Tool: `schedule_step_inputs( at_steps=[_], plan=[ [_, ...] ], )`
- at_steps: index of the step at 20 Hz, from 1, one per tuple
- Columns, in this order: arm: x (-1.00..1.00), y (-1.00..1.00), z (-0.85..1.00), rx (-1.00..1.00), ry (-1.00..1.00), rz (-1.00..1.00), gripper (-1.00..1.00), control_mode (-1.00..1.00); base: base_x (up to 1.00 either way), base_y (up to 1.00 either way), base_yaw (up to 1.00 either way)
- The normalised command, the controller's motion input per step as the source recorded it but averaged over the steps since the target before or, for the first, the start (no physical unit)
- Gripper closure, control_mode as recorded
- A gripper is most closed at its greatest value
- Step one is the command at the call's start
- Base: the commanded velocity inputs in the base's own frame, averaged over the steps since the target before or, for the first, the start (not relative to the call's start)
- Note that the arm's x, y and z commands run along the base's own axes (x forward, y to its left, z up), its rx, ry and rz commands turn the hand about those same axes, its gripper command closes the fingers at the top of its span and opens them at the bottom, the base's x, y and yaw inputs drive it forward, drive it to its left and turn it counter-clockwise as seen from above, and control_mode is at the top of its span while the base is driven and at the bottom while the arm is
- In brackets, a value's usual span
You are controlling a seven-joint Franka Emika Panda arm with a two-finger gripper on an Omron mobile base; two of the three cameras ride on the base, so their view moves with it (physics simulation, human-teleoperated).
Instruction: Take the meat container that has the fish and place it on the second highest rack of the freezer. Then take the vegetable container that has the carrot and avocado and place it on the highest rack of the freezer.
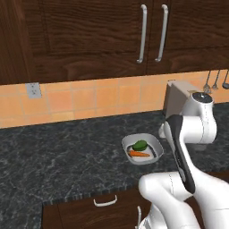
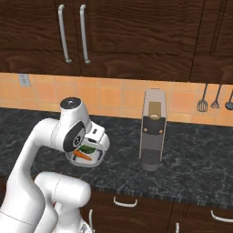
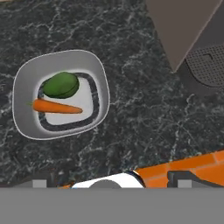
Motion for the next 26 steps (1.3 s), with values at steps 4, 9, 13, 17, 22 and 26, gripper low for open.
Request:
schedule_step_inputs(
  at_steps=[4, 9, 13, 17, 22, 26],
  plan=[
    [0.58, 0.21, -0.28, -0.01, 0.06, 0.08, -1.00, -1.00, 0.00, 0.00, 0.00],
    [0.31, 0.00, -0.39, 0.00, 0.02, 0.07, -1.00, -1.00, 0.00, 0.00, 0.00],
    [0.37, -0.13, -0.34, 0.06, 0.01, 0.06, -1.00, -1.00, 0.00, 0.00, 0.00],
    [0.27, -0.27, -0.21, 0.10, 0.05, 0.09, -1.00, -1.00, 0.00, 0.00, 0.00],
    [0.37, 0.04, -0.01, 0.01, 0.14, 0.01, -1.00, -1.00, 0.00, 0.00, 0.00],
    [0.40, 0.00, -0.14, 0.00, 0.11, 0.00, -1.00, -1.00, 0.00, 0.00, 0.00]
  ],
)
